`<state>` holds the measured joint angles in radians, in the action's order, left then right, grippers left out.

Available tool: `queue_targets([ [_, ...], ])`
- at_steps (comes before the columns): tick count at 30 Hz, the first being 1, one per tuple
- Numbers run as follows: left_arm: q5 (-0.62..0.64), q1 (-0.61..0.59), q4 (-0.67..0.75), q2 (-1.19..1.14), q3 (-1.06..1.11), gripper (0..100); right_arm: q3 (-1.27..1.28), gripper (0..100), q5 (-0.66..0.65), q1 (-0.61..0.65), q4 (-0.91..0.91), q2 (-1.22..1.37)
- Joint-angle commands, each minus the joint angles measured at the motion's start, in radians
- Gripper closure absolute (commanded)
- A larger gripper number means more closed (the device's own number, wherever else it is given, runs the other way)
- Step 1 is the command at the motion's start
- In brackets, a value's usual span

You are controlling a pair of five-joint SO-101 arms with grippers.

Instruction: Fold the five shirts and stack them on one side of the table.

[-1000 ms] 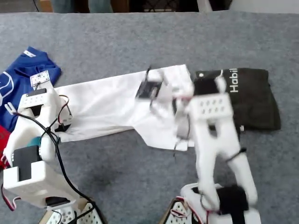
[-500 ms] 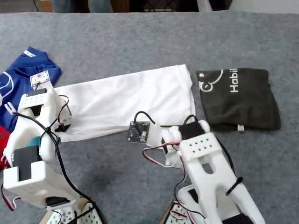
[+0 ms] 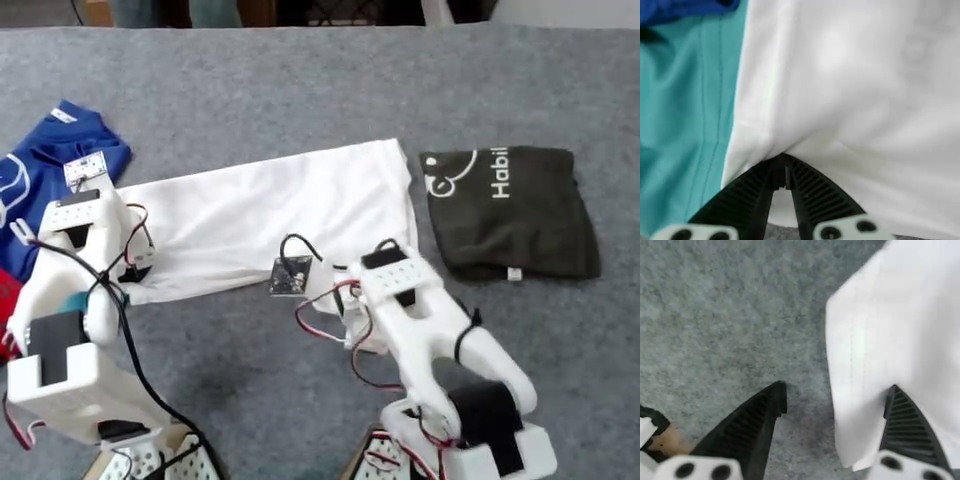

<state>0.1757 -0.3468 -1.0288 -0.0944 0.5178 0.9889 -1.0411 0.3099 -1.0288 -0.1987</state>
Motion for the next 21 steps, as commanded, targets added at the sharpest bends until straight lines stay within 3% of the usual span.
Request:
queue_targets([
  [1, 0.008, -0.035, -0.011, 0.026, -0.030, 97, -0.013, 73.8, 0.008, -0.051, 0.060, 0.059],
  [6, 0.008, -0.038, -0.012, 0.026, -0.028, 97, -0.007, 89.5, 0.006, -0.104, 0.176, 0.061],
  [14, 0.008, -0.027, -0.021, 0.029, -0.033, 97, -0.016, 98.5, 0.006, -0.157, 0.242, 0.061],
  [17, 0.008, -0.022, -0.098, 0.040, -0.088, 97, -0.070, 98.5, 0.006, -0.169, 0.186, 0.061],
  [21, 0.008, -0.027, -0.181, 0.114, -0.162, 97, -0.251, 98.5, 0.006, -0.172, -0.031, 0.061],
])
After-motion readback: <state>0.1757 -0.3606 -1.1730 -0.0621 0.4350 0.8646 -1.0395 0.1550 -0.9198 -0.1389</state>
